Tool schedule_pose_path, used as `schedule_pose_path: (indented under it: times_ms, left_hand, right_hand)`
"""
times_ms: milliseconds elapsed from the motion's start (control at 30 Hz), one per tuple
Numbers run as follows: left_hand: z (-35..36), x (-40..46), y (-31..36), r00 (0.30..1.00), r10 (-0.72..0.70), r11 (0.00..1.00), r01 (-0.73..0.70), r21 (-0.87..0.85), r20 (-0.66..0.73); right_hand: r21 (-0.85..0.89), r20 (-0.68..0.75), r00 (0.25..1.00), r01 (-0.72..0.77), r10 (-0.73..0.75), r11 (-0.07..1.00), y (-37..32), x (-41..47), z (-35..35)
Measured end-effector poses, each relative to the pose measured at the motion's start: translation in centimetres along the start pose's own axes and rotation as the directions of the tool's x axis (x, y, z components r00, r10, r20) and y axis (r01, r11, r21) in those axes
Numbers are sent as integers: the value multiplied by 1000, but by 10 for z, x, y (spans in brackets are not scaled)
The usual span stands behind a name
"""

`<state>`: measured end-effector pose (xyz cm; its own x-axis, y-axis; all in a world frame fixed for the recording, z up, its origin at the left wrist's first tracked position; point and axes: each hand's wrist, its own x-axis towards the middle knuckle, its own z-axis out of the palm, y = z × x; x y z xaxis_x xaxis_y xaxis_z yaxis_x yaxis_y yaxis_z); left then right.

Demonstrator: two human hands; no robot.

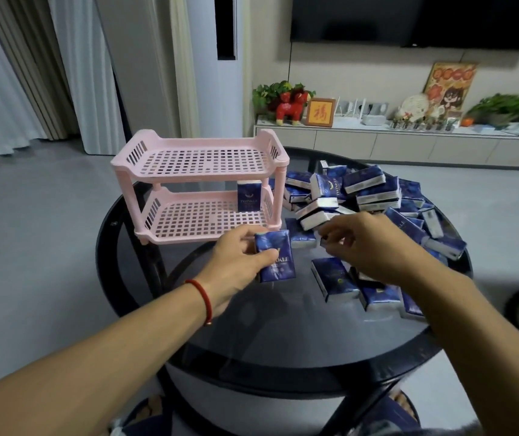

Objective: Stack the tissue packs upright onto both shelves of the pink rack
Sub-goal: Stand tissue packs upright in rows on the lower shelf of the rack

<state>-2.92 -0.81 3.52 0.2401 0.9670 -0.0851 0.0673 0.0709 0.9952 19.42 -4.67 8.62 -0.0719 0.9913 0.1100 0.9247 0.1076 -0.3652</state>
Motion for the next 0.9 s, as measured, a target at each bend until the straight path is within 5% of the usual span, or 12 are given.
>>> schedule_pose_path:
  times_ms: [100, 267, 367, 467, 533, 600, 700, 767, 833, 900]
  left_hand:
    - [-2, -1, -4, 1000, -19, 1000, 19, 11, 13]
    - [-6, -7, -2, 999, -11, 997, 7, 81, 52]
    - [-7, -10, 1, 999, 1, 994, -7, 106, 51]
    - [-5, -11, 4, 999, 1, 997, -3, 72, 34]
    - [-6, -10, 5, 1000, -5, 998, 4, 66, 6]
    - [-8, -9, 7, 1000, -24, 999, 24, 26, -12]
    - [-12, -10, 11, 999, -53, 997, 52, -57, -12]
    - [-14, -10, 11, 998, -65, 994, 65, -86, 0]
    - [-17, -9, 12, 998, -52, 995, 53, -81, 19]
    - [-21, -8, 15, 996, -49, 995, 55, -82, 71]
  right_hand:
    - [-244, 334, 942, 55, 30, 968, 2, -9, 10]
    - [-446, 262, 965, 138, -19, 884, -5, -6, 25]
    - [-151, 227, 969, 130, -93, 980, -14, -13, 13]
    - [245, 204, 967, 98, -150, 964, -21, -22, 6]
    - [595, 192, 975, -29, -108, 803, -22, -22, 9]
    - [856, 220, 975, -180, -25, 485, -24, -20, 15]
    - [942, 317, 947, -320, 45, 103, -30, -16, 27]
    - [933, 360, 928, -361, 97, -5, -32, -12, 30]
    - [930, 357, 925, -365, 128, 45, -33, -7, 29]
    - [915, 325, 937, -346, 132, 206, -33, -5, 28]
